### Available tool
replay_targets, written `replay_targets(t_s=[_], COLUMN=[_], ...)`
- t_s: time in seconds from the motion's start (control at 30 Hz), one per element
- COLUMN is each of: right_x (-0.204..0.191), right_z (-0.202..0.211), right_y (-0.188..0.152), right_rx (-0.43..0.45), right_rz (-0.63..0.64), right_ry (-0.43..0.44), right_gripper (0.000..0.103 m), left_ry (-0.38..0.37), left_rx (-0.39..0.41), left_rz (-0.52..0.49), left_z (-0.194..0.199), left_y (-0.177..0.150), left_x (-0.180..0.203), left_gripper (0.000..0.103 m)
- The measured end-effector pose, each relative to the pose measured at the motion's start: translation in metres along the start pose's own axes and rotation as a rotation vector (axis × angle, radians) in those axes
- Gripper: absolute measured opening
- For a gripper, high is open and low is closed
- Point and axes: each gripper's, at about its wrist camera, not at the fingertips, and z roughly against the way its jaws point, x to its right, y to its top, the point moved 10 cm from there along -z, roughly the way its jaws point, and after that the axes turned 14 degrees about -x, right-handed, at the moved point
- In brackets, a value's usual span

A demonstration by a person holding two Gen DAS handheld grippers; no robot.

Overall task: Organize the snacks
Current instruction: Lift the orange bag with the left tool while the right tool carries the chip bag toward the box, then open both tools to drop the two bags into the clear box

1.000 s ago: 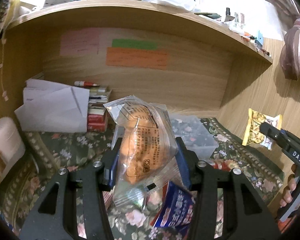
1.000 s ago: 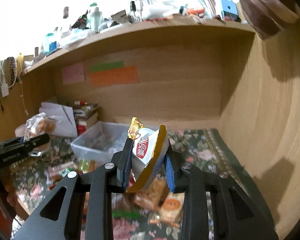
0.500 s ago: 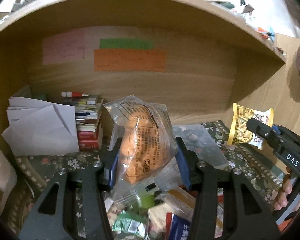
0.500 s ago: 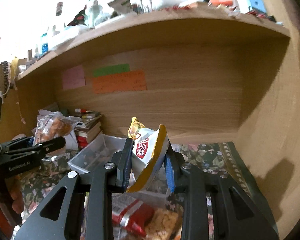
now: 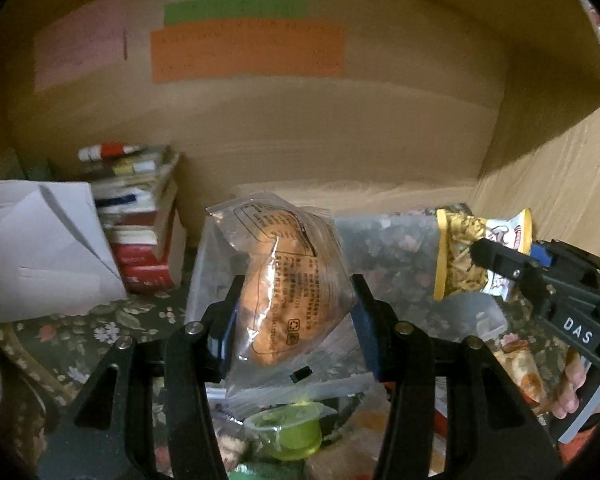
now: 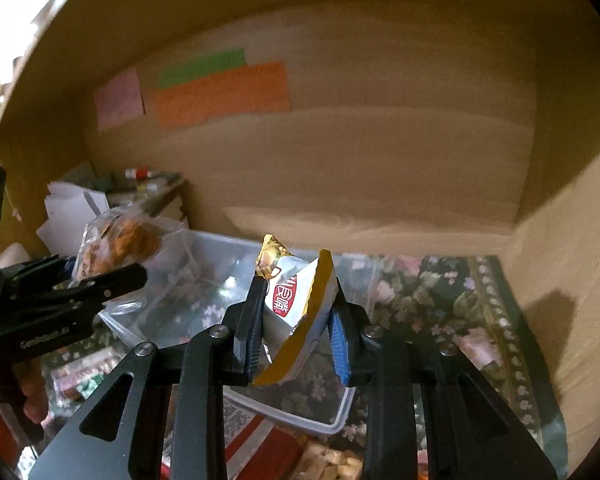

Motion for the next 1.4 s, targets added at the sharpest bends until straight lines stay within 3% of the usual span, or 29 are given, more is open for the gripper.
replay_targets(t_s=[0.17, 0.37, 0.47, 0.6, 0.83, 1.0, 1.2, 1.4], right_x=[-0.002, -0.005, 0.001, 0.005, 0.010, 0.012, 0.016, 0.031], right_z=[-0.023, -0.029, -0.029, -0.016, 0.020, 0.048, 0.075, 0.084], right_y=[-0.005, -0.009, -0.007, -0.004, 0.000, -0.003, -0.018, -0.038], right_rx=[-0.064, -0.080, -0.074, -0.036, 0.035, 0.098, 0.134, 0.117], right_rz=[0.013, 0.027, 0.029, 0.028, 0.023, 0.035, 0.036, -0.001], right_ry=[0.005, 0.006, -0.013, -0.044, -0.071, -0.128, -0.165, -0.189], right_gripper=[0.027, 0.029, 0.039, 0.055, 0.063, 0.076, 0.082, 0.082], left_ry=[-0.016, -0.001, -0.001, -0.009, -0.013, -0.004, 0.018, 0.048], left_rx=[-0.062, -0.043, -0.030, -0.011, 0.043, 0.074, 0.078, 0.023], left_rz=[-0.007, -0.040, -0.048, -0.045, -0.026, -0.009, 0.002, 0.014], left_z=[-0.022, -0.022, -0.016, -0.001, 0.034, 0.057, 0.072, 0.065], left_y=[0.000, 0.004, 0.007, 0.007, 0.000, -0.013, -0.036, -0.072], left_x=[0.003, 0.010, 0.013, 0.013, 0.001, -0.011, -0.027, -0.047], left_gripper=[0.050, 0.056, 0.059, 0.063, 0.068, 0.072, 0.075, 0.078])
